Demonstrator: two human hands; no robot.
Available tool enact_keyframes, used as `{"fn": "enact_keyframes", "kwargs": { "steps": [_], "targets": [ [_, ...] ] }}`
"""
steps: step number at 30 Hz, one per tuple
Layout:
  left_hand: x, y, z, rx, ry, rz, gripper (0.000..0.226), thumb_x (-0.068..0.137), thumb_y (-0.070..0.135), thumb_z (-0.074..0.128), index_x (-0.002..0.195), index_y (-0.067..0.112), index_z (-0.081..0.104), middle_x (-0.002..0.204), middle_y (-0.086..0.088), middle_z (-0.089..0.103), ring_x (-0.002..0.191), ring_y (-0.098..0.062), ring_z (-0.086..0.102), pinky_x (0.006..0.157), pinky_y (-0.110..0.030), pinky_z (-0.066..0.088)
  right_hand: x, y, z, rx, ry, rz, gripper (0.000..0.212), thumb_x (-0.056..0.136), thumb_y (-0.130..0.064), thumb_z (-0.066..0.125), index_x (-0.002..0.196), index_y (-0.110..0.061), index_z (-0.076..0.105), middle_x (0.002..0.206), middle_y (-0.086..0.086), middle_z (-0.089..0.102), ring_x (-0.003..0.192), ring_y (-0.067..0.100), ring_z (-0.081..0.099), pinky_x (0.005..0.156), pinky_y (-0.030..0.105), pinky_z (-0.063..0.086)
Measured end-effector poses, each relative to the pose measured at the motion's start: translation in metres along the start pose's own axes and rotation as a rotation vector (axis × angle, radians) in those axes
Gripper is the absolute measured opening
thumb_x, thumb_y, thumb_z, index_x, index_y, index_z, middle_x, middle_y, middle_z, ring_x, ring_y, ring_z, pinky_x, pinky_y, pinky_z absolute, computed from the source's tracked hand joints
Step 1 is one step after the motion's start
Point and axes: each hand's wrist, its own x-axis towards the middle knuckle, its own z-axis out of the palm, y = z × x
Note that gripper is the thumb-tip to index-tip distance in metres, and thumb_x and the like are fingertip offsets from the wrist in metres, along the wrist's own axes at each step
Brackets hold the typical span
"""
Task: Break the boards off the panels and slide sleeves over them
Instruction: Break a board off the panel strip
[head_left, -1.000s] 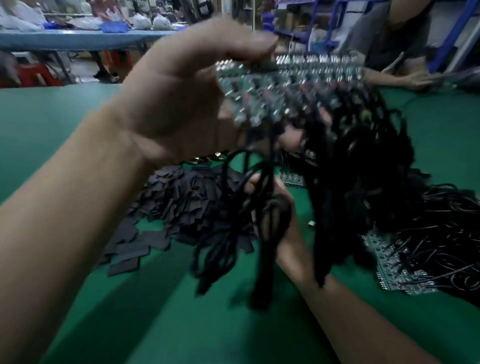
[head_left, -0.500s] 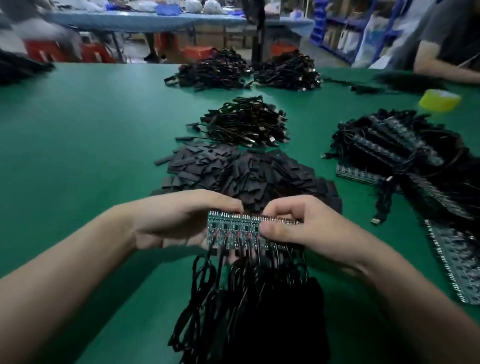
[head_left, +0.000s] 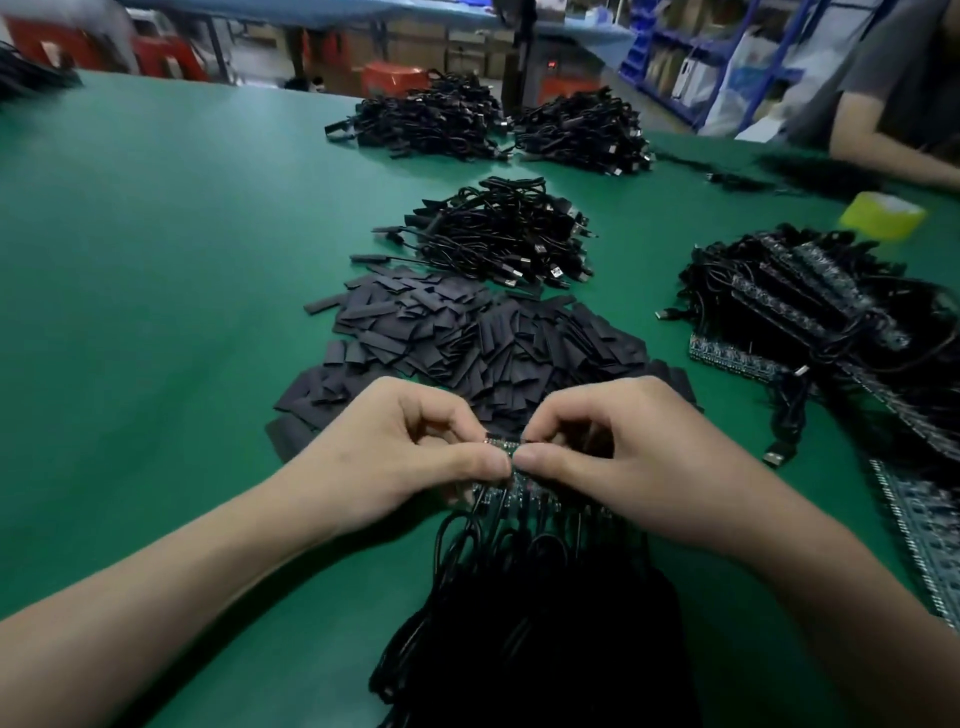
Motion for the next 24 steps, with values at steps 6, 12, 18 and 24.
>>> {"fn": "enact_keyframes", "kwargs": {
  "steps": [6, 12, 18, 24],
  "targets": [
    [-0.005, -0.004, 0.000, -0.010, 0.032, -0.016, 0.017, 0.068, 0.034, 0.081, 0.067, 0.018, 0.076, 0.057, -0.004, 0.069, 0.048, -0.007, 0.059, 0.050, -0.014, 0.046, 0.006, 0.001, 0.015, 0.142, -0.094, 0.013, 0.014, 0.088, -0.044, 0.072, 0.083, -0.031, 0.071, 0.077, -0.018, 0.069, 0.070, -0.005, 0.061, 0.063, 0.012, 0.042],
    [-0.003, -0.005, 0.000, -0.093, -0.001, -0.037, 0.012, 0.072, 0.025, 0.079, 0.066, 0.017, 0.073, 0.054, 0.002, 0.066, 0.047, -0.004, 0.057, 0.050, -0.010, 0.043, 0.006, 0.007, 0.018, 0.275, -0.094, -0.041, 0.011, 0.088, -0.037, 0.076, 0.079, -0.030, 0.072, 0.074, -0.017, 0.071, 0.069, -0.004, 0.063, 0.065, 0.009, 0.042],
    [-0.002, -0.004, 0.001, -0.202, -0.059, -0.054, 0.010, 0.074, 0.018, 0.077, 0.066, 0.015, 0.073, 0.056, -0.001, 0.067, 0.047, -0.005, 0.060, 0.049, -0.010, 0.044, 0.002, 0.007, 0.015, 0.471, -0.143, -0.064, 0.014, 0.085, -0.030, 0.074, 0.079, -0.018, 0.073, 0.073, -0.008, 0.071, 0.068, -0.001, 0.064, 0.066, 0.011, 0.046],
    [-0.004, -0.007, 0.005, -0.343, -0.080, -0.075, 0.009, 0.077, 0.012, 0.074, 0.069, 0.011, 0.072, 0.056, 0.000, 0.066, 0.043, -0.001, 0.056, 0.046, -0.008, 0.042, 0.001, 0.006, 0.014, 0.645, -0.201, -0.059, 0.011, 0.086, -0.024, 0.075, 0.075, -0.021, 0.071, 0.070, -0.007, 0.068, 0.064, -0.001, 0.060, 0.063, 0.010, 0.045]
  ]
}}
